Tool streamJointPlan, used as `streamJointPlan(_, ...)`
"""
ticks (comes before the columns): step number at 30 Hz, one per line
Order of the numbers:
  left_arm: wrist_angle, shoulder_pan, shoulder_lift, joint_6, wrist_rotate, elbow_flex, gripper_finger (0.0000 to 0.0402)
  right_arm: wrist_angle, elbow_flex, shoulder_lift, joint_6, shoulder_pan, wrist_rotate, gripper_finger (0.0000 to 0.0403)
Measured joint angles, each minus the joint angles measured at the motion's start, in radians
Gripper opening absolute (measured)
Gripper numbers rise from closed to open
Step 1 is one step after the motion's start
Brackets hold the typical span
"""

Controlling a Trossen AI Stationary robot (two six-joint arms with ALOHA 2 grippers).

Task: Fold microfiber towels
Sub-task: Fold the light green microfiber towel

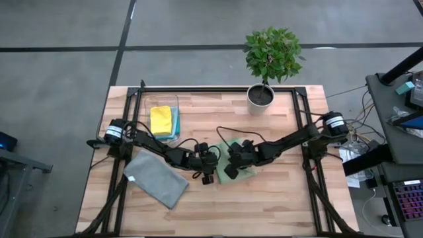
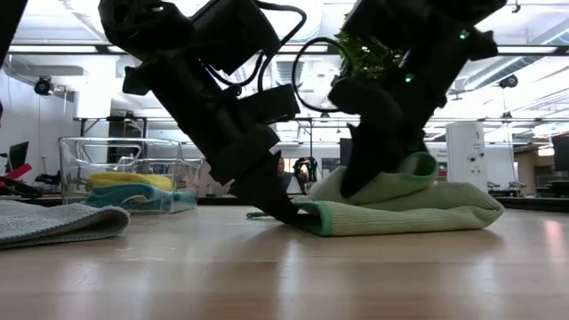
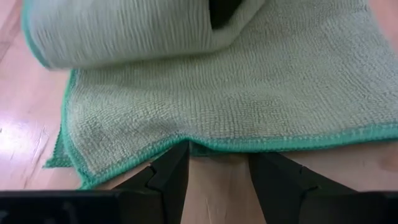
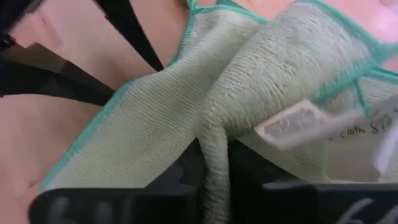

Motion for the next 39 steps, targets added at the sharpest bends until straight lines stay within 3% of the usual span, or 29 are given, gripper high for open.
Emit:
streamJointPlan(11,-0.045,-0.001,-0.002,-0.004,-0.002,0.001,0.015,-0.002,0.11,0.05,-0.114,0.001,-0.042,0.0152)
streamJointPlan(20,-0.168,-0.002,-0.064,-0.023,0.017,-0.002,0.015,-0.096,0.189,0.024,-0.211,0.003,-0.114,0.0196)
streamJointPlan(25,-0.294,-0.003,-0.116,-0.065,0.017,-0.002,0.015,-0.163,0.212,-0.015,-0.262,0.017,-0.114,0.0201)
streamJointPlan(31,-0.311,-0.007,-0.146,-0.077,0.02,-0.002,0.015,-0.271,0.197,-0.117,-0.279,0.032,-0.095,0.0196)
streamJointPlan(35,-0.308,-0.01,-0.148,-0.076,0.023,-0.001,0.015,-0.279,0.135,-0.173,-0.261,0.048,-0.053,0.0169)
streamJointPlan(39,-0.291,-0.01,-0.15,-0.058,0.018,-0.001,0.015,-0.156,0.04,-0.184,-0.26,0.071,-0.053,0.0124)
